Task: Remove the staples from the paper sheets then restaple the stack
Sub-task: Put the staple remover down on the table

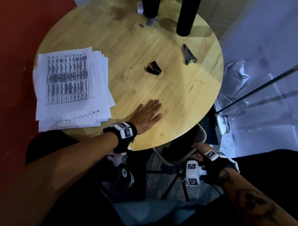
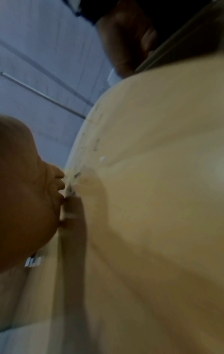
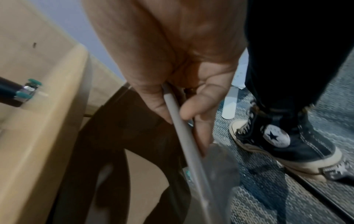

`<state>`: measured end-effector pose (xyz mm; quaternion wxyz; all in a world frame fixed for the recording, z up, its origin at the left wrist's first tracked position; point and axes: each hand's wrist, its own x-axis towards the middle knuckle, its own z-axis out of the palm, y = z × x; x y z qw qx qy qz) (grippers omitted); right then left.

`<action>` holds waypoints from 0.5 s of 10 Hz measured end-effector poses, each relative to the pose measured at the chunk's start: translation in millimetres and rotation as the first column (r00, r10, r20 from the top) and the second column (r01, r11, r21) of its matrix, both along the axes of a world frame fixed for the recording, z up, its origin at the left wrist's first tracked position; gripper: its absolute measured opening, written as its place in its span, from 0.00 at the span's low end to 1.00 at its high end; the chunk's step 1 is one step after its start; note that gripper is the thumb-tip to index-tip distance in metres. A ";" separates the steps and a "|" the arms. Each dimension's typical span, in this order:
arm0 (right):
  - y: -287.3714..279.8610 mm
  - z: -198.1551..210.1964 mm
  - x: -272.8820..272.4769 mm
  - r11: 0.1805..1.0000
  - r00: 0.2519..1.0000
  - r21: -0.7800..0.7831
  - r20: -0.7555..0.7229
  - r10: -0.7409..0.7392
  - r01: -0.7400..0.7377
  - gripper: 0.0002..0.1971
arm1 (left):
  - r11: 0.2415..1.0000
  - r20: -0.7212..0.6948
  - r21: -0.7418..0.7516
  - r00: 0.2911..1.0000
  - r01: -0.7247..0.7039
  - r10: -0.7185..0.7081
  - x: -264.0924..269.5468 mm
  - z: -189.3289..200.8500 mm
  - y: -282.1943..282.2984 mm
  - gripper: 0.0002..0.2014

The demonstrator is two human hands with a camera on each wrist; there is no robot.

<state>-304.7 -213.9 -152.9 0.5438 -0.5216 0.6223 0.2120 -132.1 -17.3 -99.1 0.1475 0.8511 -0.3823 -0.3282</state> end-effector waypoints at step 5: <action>-15.4 6.1 3.3 0.996 0.997 -0.084 0.073 -0.003 0.010 0.12 | 0.933 0.068 0.226 0.951 0.280 -0.302 -19.3 9.7 4.5 0.40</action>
